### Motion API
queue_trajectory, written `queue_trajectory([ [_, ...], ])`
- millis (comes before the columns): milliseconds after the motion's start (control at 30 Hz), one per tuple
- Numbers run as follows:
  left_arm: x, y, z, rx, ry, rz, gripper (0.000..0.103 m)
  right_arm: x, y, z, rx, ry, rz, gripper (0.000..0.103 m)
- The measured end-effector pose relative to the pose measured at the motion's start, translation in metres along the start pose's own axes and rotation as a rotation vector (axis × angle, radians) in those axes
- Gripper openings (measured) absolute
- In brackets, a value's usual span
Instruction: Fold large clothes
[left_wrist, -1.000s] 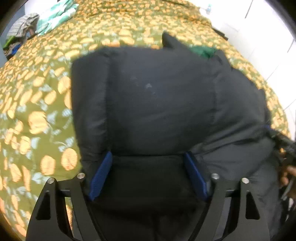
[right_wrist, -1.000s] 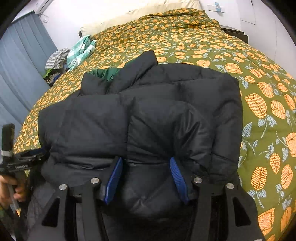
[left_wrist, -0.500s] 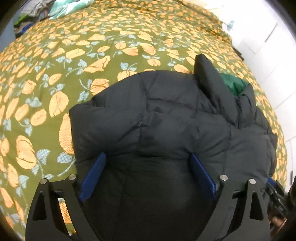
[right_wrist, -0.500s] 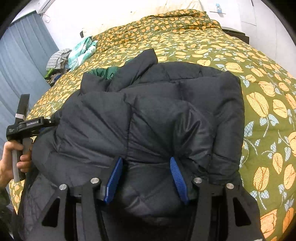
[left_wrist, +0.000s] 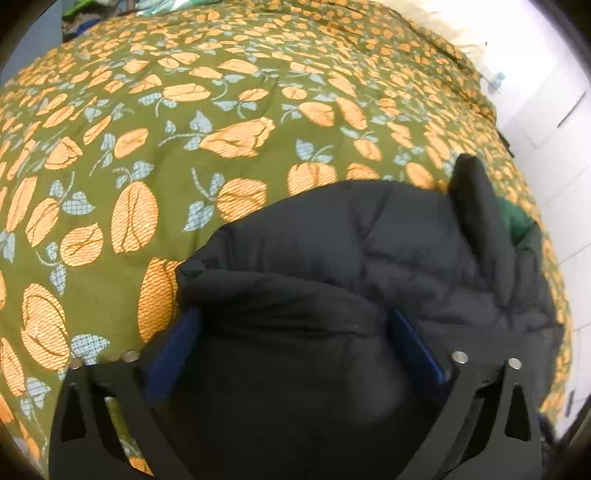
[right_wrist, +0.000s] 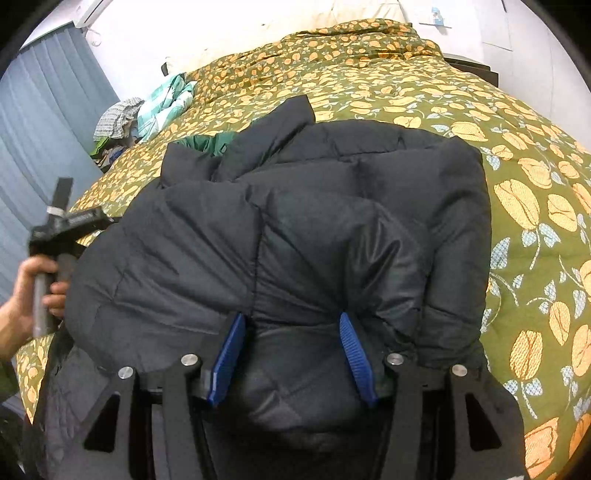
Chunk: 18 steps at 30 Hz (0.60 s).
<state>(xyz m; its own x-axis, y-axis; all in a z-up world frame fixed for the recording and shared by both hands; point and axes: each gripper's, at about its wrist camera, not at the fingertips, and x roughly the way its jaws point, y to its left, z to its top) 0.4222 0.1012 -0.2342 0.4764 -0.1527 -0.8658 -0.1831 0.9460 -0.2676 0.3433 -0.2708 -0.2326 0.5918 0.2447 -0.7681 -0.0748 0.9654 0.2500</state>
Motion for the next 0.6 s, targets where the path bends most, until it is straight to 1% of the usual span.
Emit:
queue_trajectory([
  [100, -0.005, 0.001, -0.001, 0.005, -0.006, -0.007, 0.102, 0.002, 0.000, 0.000, -0.004, 0.000, -0.006, 0.055],
  [133, -0.012, 0.001, -0.002, 0.017, -0.011, -0.006, 0.101, 0.002, 0.000, 0.000, -0.005, 0.001, -0.009, 0.055],
  [200, -0.032, -0.001, -0.007, 0.048, -0.040, -0.015, 0.097, 0.002, 0.000, 0.000, -0.007, 0.001, -0.012, 0.055],
  [233, -0.046, 0.000, -0.012, 0.056, -0.059, -0.046, 0.096, 0.002, 0.000, 0.000, -0.006, 0.000, -0.012, 0.055],
  [300, -0.069, 0.003, -0.024, 0.064, -0.088, -0.106, 0.096, 0.002, 0.000, 0.000, -0.003, -0.004, -0.010, 0.055],
  [333, -0.078, 0.005, -0.032, 0.075, -0.096, -0.117, 0.097, 0.002, 0.000, 0.000, -0.003, -0.006, -0.011, 0.055],
  [400, -0.093, 0.006, -0.060, 0.128, -0.109, -0.115, 0.098, 0.003, 0.001, -0.001, -0.006, -0.009, -0.014, 0.055],
  [433, -0.092, 0.007, -0.071, 0.153, -0.102, -0.105, 0.099, 0.003, 0.002, -0.001, -0.006, -0.009, -0.016, 0.055],
  [500, -0.072, 0.005, -0.085, 0.187, -0.046, -0.082, 0.100, 0.003, 0.003, -0.002, -0.008, -0.009, -0.021, 0.055],
  [533, -0.058, 0.009, -0.091, 0.169, -0.010, -0.093, 0.103, 0.003, 0.004, -0.001, -0.010, -0.008, -0.024, 0.055],
  [600, -0.046, 0.022, -0.094, 0.089, 0.012, -0.161, 0.103, 0.003, 0.005, -0.001, -0.014, -0.005, -0.032, 0.055],
])
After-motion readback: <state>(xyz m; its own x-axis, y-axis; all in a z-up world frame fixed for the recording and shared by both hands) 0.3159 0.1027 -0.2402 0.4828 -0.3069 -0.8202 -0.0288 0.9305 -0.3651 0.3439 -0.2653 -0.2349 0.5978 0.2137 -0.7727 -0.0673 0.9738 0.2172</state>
